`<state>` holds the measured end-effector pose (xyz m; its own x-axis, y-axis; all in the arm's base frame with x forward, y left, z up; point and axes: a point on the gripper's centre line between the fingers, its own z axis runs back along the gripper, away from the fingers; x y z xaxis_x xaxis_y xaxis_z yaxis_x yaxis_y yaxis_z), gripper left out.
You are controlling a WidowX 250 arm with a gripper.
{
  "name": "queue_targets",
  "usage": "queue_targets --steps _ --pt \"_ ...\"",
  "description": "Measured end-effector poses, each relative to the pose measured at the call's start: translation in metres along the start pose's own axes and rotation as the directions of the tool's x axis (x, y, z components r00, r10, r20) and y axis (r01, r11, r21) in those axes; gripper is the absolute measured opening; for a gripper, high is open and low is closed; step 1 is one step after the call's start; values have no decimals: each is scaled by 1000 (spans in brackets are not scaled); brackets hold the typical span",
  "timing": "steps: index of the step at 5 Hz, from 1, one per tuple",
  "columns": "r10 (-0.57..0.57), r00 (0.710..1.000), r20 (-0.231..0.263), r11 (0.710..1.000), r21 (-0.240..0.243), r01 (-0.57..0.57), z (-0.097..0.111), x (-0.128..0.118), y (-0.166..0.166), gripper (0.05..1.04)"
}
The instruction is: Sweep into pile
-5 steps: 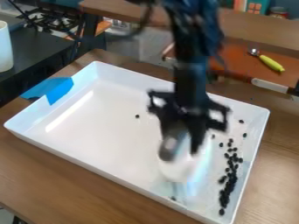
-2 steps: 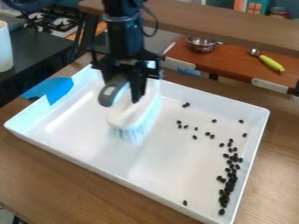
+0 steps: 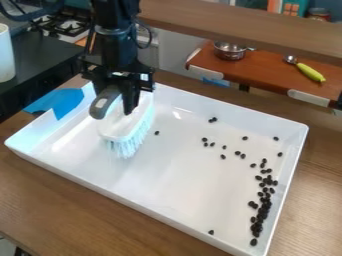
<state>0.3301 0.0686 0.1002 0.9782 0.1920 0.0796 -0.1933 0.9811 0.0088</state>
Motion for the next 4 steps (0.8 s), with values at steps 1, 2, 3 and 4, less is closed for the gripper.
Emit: queue_targets --steps 1,2,3,4 --pt "24 1000 8 999 33 -24 -12 11 8 499" --pt "57 998 4 996 64 -58 -22 19 14 499" --pt "63 998 2 994 89 -63 -28 26 8 499" --pt "48 999 -15 996 78 -47 -31 31 -11 499"
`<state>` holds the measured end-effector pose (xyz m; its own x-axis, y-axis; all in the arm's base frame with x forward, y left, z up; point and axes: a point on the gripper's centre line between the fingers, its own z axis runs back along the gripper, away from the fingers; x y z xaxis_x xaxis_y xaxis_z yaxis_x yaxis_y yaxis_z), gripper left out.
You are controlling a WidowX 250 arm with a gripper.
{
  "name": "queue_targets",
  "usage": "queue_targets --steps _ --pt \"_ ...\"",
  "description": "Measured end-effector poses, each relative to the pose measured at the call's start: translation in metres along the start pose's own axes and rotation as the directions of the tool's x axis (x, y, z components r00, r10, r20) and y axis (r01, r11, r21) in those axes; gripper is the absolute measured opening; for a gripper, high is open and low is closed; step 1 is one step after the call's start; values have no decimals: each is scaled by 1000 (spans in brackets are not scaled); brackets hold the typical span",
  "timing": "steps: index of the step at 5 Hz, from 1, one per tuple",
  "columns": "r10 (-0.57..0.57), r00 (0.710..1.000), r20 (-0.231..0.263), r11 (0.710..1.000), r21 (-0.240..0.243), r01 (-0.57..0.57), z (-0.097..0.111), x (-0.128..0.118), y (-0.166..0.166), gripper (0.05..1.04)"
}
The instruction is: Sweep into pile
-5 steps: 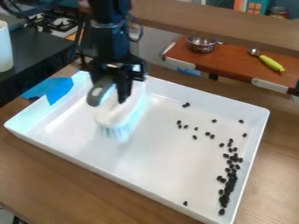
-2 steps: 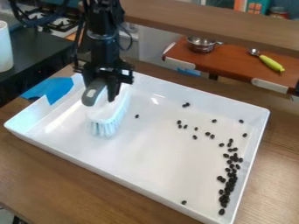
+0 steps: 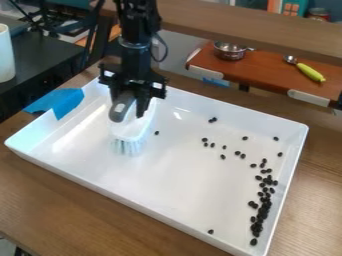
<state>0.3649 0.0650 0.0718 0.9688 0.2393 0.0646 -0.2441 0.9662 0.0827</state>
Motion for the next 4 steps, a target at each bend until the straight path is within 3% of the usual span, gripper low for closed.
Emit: queue_targets --steps 2,4 --pt "-70 997 -17 997 -31 70 4 -8 -52 499" --pt "-101 995 5 994 -38 101 7 -7 -97 499"
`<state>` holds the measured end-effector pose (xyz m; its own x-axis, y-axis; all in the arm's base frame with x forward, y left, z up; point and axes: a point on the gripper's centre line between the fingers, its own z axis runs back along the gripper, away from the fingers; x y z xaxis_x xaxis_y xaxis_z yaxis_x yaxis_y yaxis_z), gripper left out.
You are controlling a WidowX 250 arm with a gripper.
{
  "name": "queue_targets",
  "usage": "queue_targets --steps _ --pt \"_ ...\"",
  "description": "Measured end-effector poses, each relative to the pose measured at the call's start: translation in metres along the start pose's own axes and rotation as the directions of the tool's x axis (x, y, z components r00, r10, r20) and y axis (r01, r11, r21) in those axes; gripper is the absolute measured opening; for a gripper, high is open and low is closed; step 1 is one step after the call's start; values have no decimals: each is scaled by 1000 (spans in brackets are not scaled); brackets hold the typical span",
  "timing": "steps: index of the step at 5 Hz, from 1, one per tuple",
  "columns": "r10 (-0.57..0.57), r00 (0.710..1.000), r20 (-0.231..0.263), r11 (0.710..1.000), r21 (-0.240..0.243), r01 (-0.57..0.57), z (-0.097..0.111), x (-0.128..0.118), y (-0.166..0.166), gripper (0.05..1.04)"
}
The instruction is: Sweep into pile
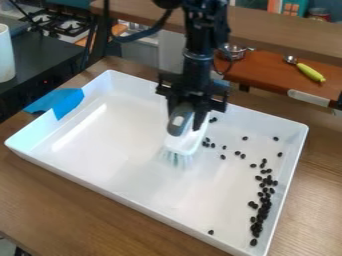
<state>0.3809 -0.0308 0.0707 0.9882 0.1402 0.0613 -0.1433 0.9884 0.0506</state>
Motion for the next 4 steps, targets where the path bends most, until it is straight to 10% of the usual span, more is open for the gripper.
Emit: queue_targets --steps 4 --pt "-106 994 39 994 -8 106 -1 4 -62 499"
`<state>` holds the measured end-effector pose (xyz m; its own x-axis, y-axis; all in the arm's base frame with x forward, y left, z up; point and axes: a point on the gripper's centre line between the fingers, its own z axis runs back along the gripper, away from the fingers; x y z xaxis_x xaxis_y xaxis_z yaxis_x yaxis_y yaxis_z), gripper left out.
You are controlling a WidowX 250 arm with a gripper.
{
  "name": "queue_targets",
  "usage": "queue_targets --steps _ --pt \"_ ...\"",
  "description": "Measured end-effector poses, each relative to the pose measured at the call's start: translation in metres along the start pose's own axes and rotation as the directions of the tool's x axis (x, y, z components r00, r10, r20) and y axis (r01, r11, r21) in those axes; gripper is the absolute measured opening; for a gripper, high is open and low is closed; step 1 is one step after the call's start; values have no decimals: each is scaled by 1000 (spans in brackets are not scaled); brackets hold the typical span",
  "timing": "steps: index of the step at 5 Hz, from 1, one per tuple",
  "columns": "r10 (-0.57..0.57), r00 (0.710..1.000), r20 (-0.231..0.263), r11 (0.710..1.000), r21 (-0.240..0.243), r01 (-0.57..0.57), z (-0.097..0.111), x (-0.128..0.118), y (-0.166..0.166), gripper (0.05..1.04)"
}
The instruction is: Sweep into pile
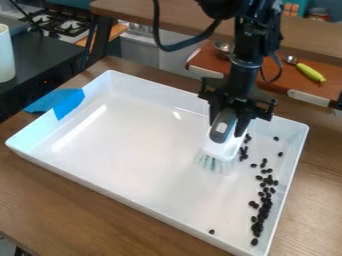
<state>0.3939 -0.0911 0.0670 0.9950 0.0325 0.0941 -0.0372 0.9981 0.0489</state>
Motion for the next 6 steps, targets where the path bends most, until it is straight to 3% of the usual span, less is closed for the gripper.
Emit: queue_targets --steps 3,4,6 --pt "-162 986 44 987 -8 162 0 -5 -7 499" --pt "-220 975 37 975 -11 220 -2 -3 -9 499" --pt "-302 951 -60 952 -72 298 -2 -6 -19 499"
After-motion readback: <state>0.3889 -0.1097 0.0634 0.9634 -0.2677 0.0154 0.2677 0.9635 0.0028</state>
